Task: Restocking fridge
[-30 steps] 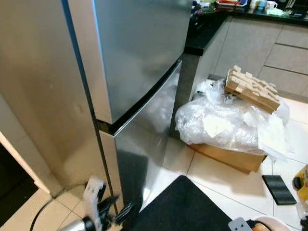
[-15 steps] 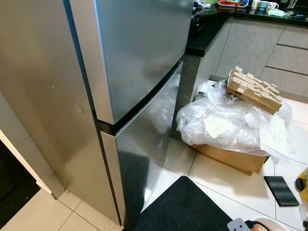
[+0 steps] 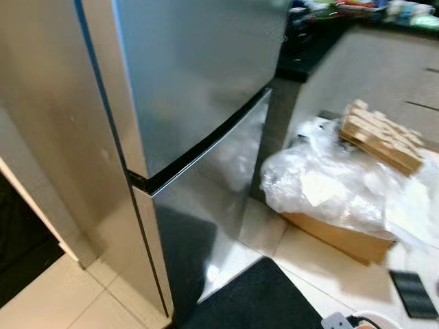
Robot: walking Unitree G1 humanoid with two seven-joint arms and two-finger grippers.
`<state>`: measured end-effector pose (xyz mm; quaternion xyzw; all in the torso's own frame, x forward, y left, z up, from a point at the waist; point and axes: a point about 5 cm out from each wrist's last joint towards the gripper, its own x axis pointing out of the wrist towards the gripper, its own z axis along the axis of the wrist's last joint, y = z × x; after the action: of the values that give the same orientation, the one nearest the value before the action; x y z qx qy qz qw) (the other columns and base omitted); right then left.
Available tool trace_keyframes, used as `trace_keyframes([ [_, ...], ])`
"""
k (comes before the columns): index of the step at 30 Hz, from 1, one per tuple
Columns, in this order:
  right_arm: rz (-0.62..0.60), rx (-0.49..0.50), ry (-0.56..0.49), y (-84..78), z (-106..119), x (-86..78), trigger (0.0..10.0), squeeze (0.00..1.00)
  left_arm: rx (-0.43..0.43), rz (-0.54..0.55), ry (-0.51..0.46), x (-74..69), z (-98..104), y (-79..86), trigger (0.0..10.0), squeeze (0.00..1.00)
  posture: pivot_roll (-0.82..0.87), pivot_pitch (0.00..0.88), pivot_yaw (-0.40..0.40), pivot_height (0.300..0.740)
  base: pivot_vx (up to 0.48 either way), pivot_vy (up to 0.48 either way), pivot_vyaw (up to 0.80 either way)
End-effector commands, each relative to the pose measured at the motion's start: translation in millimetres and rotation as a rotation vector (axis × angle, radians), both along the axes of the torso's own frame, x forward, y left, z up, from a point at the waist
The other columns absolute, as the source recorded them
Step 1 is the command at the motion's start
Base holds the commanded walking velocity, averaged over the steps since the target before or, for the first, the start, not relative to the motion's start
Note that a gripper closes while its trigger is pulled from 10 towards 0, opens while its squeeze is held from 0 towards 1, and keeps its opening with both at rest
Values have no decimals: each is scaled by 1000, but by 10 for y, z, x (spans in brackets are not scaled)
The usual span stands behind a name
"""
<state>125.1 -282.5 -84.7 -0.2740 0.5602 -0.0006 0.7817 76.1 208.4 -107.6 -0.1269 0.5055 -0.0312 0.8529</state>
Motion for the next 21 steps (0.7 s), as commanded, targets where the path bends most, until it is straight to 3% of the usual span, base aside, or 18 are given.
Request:
trace_keyframes([
  [1, -5, 18, -27, 36, 5, 48, 10000, 0, 14, 30, 60, -131, -43, -15, 10000, 0, -22, 0, -26, 740, 0, 0, 0],
  [21, 7, 23, -10, 35, -8, 10, 10000, 0, 22, 56, 61, -107, -45, -3, 10000, 0, -27, 0, -23, 740, 0, 0, 0],
])
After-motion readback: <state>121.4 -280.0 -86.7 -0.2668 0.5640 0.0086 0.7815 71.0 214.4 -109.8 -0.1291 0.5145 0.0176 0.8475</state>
